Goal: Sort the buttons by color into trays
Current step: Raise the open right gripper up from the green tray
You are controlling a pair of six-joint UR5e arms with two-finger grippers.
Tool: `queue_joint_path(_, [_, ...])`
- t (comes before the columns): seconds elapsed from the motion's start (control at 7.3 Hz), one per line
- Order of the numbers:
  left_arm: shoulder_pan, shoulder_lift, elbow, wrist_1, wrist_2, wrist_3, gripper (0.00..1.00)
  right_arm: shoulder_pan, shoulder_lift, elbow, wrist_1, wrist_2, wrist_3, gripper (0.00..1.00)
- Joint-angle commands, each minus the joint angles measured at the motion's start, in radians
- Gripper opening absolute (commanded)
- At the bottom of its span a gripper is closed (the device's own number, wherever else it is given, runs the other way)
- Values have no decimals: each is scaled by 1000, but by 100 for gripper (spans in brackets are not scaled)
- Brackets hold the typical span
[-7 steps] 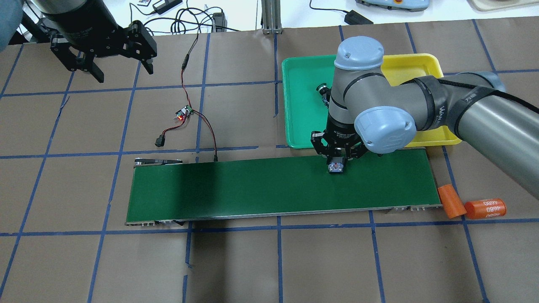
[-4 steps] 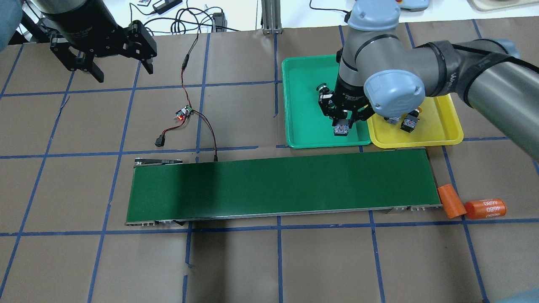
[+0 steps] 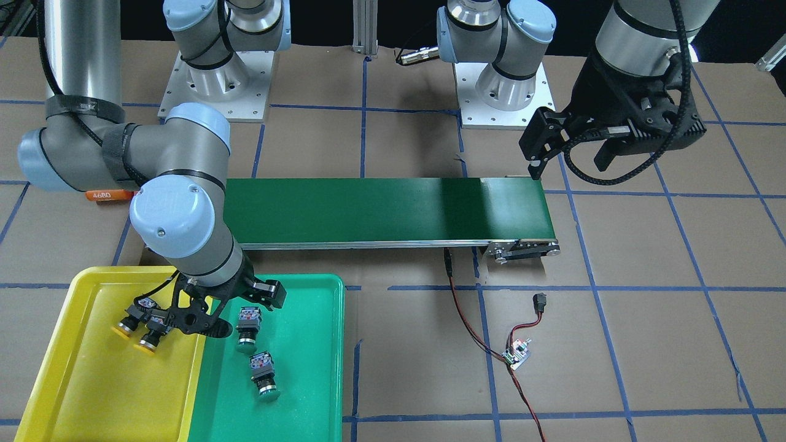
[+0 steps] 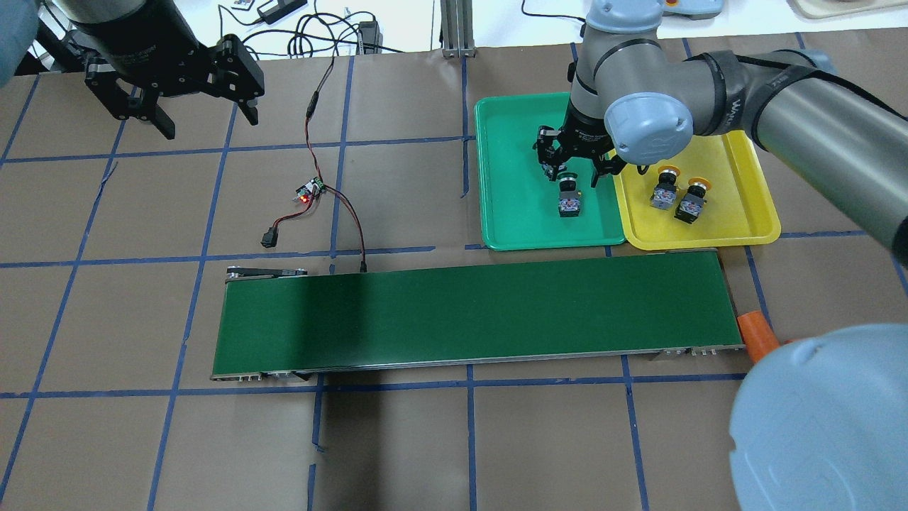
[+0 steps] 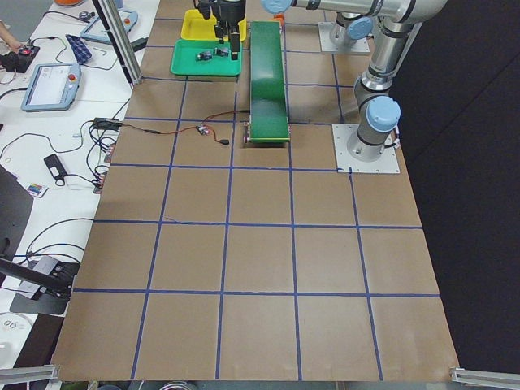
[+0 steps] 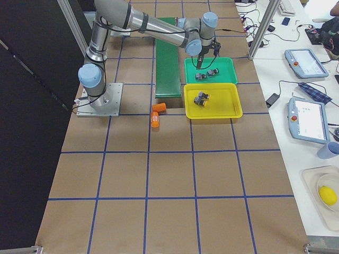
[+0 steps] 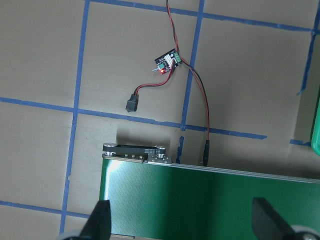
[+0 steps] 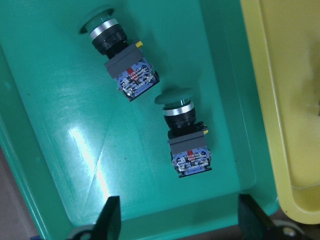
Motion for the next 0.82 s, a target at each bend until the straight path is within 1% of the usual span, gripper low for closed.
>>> queue_joint_path(0.0, [0, 0, 0, 0, 0, -1, 100, -2, -110, 3, 141, -5, 3, 100])
queue_joint_path(0.14, [0, 1, -1, 0, 0, 1, 100, -10, -210, 3, 279, 1, 2, 100])
queue_joint_path(0.27, [0, 1, 0, 0, 0, 1, 100, -13, -308, 4, 353, -1, -6, 100])
queue_joint_path(0.41, [0, 0, 0, 0, 0, 1, 100, -16, -370, 4, 436, 0, -23, 100])
queue_joint_path(0.55, [0, 0, 0, 0, 0, 1, 100, -22, -375, 4, 455, -9, -93, 100])
queue_joint_path(0.68, [0, 0, 0, 0, 0, 1, 100, -31, -393, 3, 478, -2, -110, 100])
